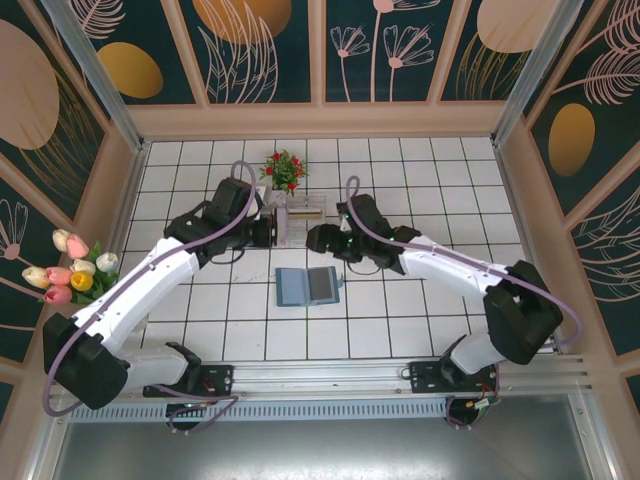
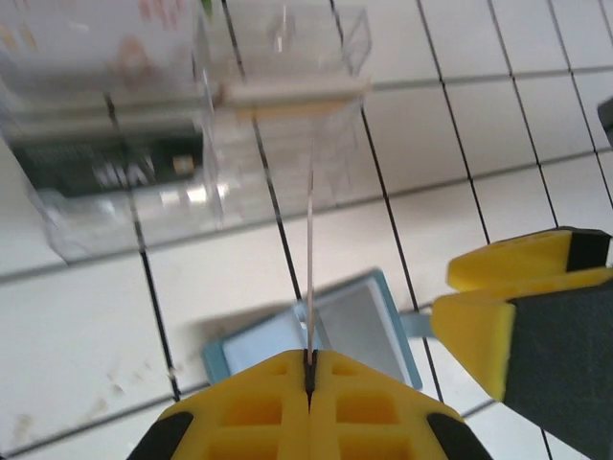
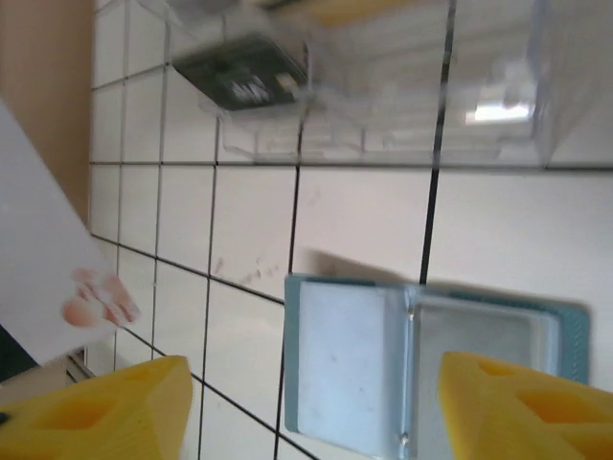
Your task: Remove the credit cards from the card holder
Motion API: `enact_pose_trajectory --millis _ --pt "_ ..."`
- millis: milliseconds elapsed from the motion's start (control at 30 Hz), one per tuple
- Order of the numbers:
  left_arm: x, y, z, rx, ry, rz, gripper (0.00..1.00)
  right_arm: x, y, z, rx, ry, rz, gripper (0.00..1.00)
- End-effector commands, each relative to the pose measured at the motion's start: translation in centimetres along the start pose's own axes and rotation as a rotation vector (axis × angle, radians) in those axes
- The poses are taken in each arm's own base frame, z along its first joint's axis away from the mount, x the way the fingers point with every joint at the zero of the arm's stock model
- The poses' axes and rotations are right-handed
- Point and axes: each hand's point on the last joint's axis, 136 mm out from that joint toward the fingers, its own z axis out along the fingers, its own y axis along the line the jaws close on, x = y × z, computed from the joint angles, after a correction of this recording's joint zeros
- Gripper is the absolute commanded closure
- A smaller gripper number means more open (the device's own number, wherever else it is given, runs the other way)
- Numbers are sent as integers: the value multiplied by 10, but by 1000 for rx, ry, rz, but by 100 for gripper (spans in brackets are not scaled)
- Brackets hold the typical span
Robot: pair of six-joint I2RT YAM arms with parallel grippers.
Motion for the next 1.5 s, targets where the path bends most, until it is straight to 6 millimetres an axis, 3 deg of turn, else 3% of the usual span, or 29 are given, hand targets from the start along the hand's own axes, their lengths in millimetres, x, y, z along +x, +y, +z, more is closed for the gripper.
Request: enact_pose_trajectory --millis 0,133,300,433,767,1067,1300,1467 --pt "-26 11 -16 -119 -47 165 100 -30 0 -23 0 -124 -11 19" --pt "-60 10 -26 -194 -107 279 100 -37 -12 -42 10 -173 -19 9" --pt "-77 19 -20 -298 -77 457 100 -37 -25 -59 5 -192 -44 1" --pt "-71 25 -12 -326 -15 679 100 -39 -35 -71 -3 -205 -60 1" --pt "-53 13 3 -200 71 1070 100 -37 -64 -97 -8 -217 -1 1" --pt "-34 57 24 -239 330 1247 100 -35 -70 -105 6 -234 57 1" --pt "-53 65 35 -271 363 1310 100 -34 -83 -102 61 -235 136 1" --pt "-68 71 57 -288 419 1323 100 -39 -81 -106 69 -242 190 1"
